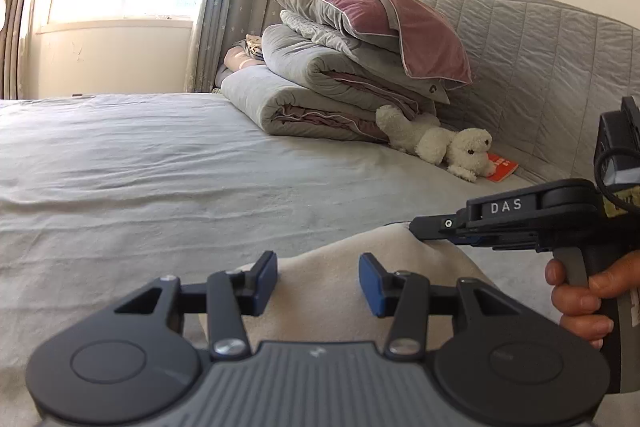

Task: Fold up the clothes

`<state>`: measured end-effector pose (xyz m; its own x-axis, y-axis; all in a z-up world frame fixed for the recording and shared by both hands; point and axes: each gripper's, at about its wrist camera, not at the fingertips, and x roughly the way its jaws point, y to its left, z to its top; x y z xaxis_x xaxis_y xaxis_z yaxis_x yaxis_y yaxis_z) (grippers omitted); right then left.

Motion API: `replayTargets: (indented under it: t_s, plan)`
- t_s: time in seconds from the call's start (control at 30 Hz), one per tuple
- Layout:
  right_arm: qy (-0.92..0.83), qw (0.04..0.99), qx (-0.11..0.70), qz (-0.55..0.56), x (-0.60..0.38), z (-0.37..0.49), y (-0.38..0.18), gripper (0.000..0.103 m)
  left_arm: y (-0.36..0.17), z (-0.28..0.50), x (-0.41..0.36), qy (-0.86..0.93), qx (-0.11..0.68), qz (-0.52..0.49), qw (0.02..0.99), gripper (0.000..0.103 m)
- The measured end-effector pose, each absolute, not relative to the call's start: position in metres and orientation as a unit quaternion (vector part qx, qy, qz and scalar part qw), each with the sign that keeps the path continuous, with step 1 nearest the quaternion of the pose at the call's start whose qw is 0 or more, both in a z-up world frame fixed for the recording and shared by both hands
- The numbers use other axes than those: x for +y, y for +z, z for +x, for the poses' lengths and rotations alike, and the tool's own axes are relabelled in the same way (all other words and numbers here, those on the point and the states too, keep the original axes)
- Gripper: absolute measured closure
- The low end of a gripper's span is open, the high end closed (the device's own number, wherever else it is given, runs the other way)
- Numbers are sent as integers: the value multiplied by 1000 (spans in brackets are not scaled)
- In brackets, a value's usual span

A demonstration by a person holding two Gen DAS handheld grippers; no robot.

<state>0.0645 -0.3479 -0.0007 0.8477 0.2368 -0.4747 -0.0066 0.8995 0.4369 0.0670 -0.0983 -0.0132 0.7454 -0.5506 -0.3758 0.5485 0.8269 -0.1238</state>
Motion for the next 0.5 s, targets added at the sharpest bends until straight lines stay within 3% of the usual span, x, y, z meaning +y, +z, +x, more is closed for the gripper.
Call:
replayTargets:
  t_s: [0.2,0.37,0.5]
  plan:
    - [38,931,293,216,-352,69,-20,89,-37,57,-118,-285,178,76,939,57]
    - [45,932,266,240,-361,54,-6,76,-15,55,-101,-290,179,39,940,55]
    - [39,946,236,221,-361,34,14,75,0,36,-86,-308,164,30,937,55]
